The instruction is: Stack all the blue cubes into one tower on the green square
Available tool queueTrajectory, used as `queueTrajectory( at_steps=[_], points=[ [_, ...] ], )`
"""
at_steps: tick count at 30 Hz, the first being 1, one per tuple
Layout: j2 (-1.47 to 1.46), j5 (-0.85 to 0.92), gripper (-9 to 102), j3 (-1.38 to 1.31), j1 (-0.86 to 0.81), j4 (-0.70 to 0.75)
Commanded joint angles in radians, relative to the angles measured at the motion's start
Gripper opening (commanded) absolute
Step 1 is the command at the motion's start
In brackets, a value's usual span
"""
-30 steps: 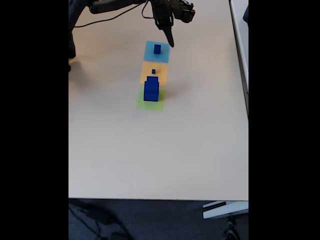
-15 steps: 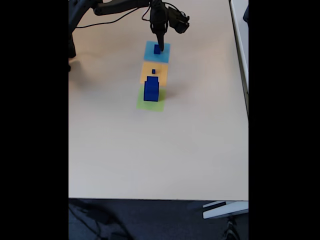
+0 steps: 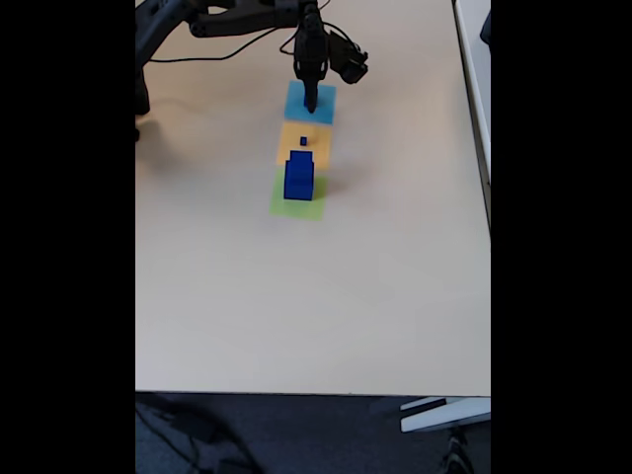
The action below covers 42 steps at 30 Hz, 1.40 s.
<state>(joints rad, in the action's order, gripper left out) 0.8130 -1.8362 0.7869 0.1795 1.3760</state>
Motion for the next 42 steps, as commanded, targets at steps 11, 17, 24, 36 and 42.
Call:
queueTrajectory(
  at_steps=[11,17,24,36,42],
  points=[
    [-0.002,0.040,27,-0.032,-0.018,0.011],
    [-0.008,0.057,25,-0.034,-0.023,0.012],
    [-0.011,0.067,21,-0.041,-0.028,0.012],
    [-0.026,0.081,6,-0.054,-0.038,0.012],
    [-0.023,0.109,5,-0.077,-0.051,0.012]
  ],
)
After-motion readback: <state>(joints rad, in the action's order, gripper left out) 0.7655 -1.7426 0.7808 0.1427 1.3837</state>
